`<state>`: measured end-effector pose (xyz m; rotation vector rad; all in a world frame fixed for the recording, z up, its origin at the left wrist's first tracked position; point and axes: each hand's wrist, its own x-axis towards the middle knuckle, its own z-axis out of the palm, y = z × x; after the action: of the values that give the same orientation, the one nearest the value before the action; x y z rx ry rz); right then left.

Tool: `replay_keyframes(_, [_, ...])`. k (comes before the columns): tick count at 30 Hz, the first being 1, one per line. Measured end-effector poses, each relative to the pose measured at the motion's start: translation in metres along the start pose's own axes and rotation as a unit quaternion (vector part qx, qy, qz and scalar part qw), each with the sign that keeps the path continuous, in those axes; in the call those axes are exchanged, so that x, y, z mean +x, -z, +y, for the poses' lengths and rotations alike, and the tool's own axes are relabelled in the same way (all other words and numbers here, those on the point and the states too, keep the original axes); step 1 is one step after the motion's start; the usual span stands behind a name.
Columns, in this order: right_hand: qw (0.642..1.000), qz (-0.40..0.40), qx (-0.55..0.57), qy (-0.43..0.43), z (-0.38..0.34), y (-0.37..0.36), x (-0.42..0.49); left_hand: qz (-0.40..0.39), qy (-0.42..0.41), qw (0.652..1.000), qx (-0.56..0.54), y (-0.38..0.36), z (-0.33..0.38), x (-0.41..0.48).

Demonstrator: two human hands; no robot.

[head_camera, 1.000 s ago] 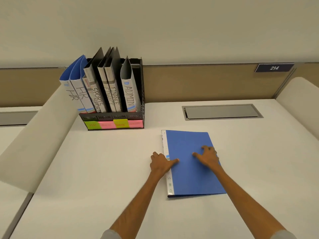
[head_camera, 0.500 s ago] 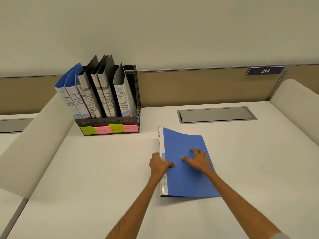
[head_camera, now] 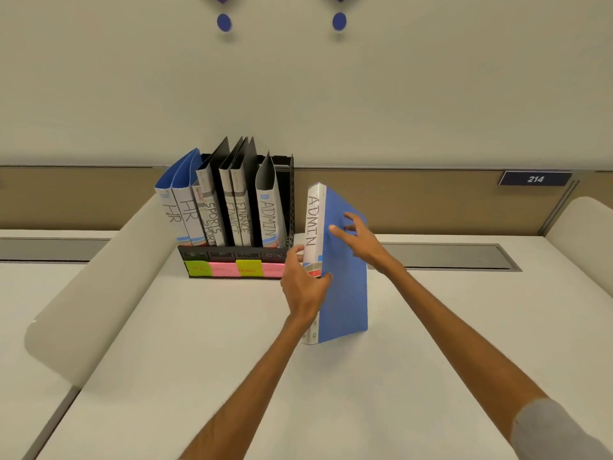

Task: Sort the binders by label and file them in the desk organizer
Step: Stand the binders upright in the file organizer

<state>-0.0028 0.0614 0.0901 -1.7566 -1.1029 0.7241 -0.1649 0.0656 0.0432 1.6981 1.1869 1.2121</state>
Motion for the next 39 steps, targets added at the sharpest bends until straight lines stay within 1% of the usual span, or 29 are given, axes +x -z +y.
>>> replay_keyframes(3, [0.998, -0.016, 0.010, 0.057, -0.053, -0.004, 0.019, 0.049, -0.052, 0.997, -0.007, 0.009, 0.008, 0.015])
replay_keyframes(7, [0.991, -0.028, 0.032, 0.124, -0.116, -0.005, 0.032, 0.127, -0.100, 0.987, 0.002, 0.026, 0.020, 0.037])
replay_keyframes(10, [0.981, -0.016, 0.034, 0.188, -0.157, -0.012, 0.036, 0.175, -0.131, 0.976, 0.011, 0.035, 0.030, 0.052])
replay_keyframes(13, [0.969, -0.001, 0.022, 0.247, -0.187, -0.021, 0.043, 0.198, -0.163, 0.966, 0.010, 0.040, 0.038, 0.067])
replay_keyframes(15, [0.959, 0.007, 0.019, 0.282, -0.199, -0.028, 0.048, 0.210, -0.169, 0.963, 0.008, 0.041, 0.041, 0.079])
replay_keyframes(17, [0.953, 0.011, 0.032, 0.300, -0.206, -0.037, 0.057, 0.212, -0.173, 0.962, 0.009, 0.042, 0.039, 0.094])
replay_keyframes(20, [0.953, 0.019, 0.056, 0.298, -0.203, -0.048, 0.070, 0.192, -0.184, 0.964, 0.020, 0.039, 0.027, 0.110])
replay_keyframes(22, [0.956, 0.027, 0.065, 0.284, -0.193, -0.055, 0.080, 0.173, -0.174, 0.969, 0.030, 0.033, 0.013, 0.118])
replay_keyframes(28, [0.959, 0.027, 0.018, 0.282, -0.162, -0.067, 0.104, 0.094, -0.152, 0.983, 0.046, 0.015, -0.026, 0.129])
replay_keyframes(29, [0.958, 0.026, 0.013, 0.285, -0.162, -0.067, 0.108, 0.085, -0.141, 0.985, 0.047, 0.014, -0.030, 0.131])
replay_keyframes(31, [0.958, 0.021, 0.008, 0.287, -0.162, -0.065, 0.114, 0.063, -0.091, 0.993, 0.047, 0.012, -0.037, 0.130])
replay_keyframes(33, [0.959, 0.021, 0.010, 0.282, -0.162, -0.062, 0.120, 0.029, -0.055, 0.997, 0.039, 0.015, -0.053, 0.123])
replay_keyframes(39, [0.963, 0.018, 0.015, 0.270, -0.164, -0.057, 0.140, -0.101, -0.053, 0.992, 0.059, 0.039, -0.116, 0.104])
